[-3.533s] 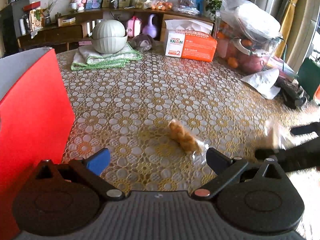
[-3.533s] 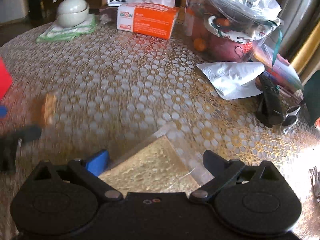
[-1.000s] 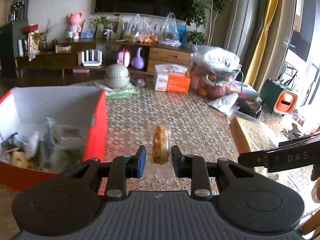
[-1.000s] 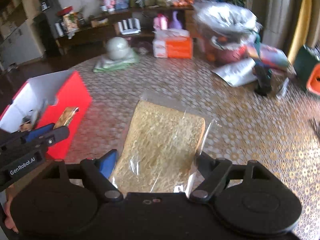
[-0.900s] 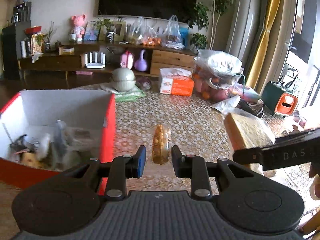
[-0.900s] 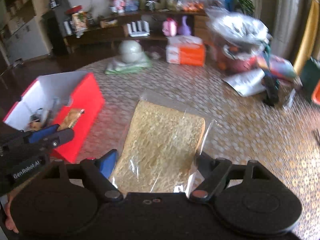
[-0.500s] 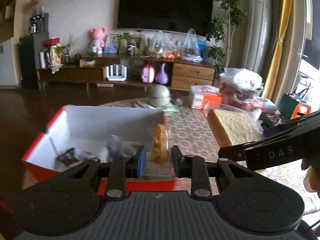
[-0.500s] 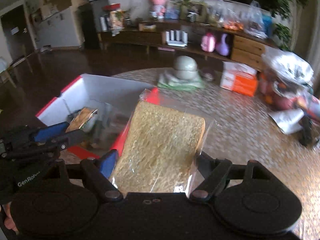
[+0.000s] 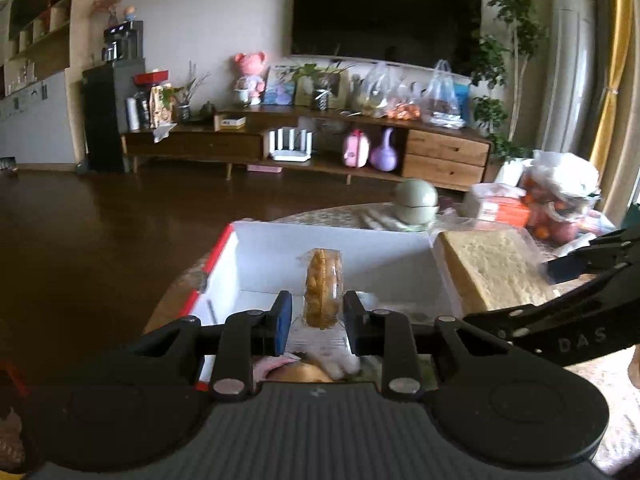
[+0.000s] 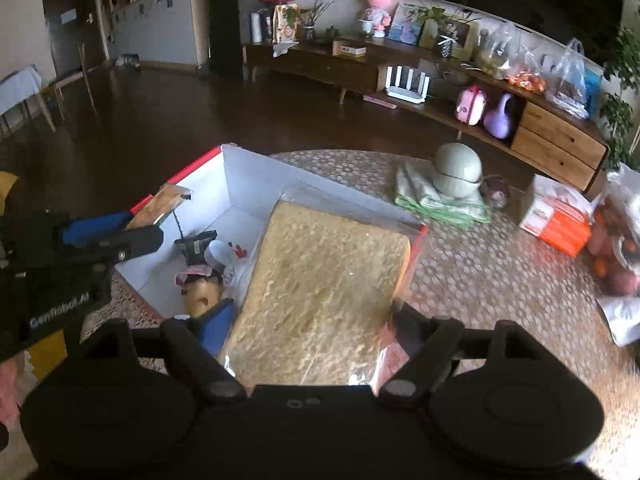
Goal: Organize objects
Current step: 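Carry the snack and bread into the red box and open both tools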
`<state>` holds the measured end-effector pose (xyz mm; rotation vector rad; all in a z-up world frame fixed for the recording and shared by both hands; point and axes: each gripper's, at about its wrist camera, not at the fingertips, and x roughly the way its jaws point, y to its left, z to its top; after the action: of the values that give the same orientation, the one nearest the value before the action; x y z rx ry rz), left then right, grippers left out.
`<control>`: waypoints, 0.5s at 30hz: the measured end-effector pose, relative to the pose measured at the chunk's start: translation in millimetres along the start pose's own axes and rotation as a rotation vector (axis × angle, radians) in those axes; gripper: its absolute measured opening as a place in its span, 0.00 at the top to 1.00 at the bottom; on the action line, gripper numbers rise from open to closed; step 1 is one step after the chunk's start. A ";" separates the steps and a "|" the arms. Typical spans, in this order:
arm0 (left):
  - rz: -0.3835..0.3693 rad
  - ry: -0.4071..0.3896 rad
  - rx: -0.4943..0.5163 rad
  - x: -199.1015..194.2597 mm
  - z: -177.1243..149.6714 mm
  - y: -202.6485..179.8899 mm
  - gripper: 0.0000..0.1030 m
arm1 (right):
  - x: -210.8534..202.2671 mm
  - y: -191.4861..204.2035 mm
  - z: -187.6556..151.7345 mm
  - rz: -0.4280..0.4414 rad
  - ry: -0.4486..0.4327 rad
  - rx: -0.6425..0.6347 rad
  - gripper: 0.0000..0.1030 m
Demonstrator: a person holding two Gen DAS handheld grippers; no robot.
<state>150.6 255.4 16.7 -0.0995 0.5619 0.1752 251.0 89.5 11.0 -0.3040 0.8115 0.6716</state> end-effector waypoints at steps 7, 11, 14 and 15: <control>0.009 0.049 -0.021 40.2 3.9 23.4 0.74 | 38.5 15.0 10.8 0.008 0.048 -0.023 0.21; 0.017 0.100 0.005 64.5 4.4 23.7 0.74 | 59.5 21.2 10.9 -0.001 0.072 -0.031 0.21; 0.010 0.129 0.015 78.0 4.1 21.6 0.74 | 72.1 21.3 11.3 -0.009 0.090 -0.028 0.21; 0.000 0.143 0.013 82.7 4.0 20.8 0.74 | 76.7 20.9 11.4 -0.010 0.101 -0.025 0.21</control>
<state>217.5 287.7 -25.4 -0.0998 0.7053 0.1648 282.0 144.1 -39.1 -0.3669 0.8972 0.6618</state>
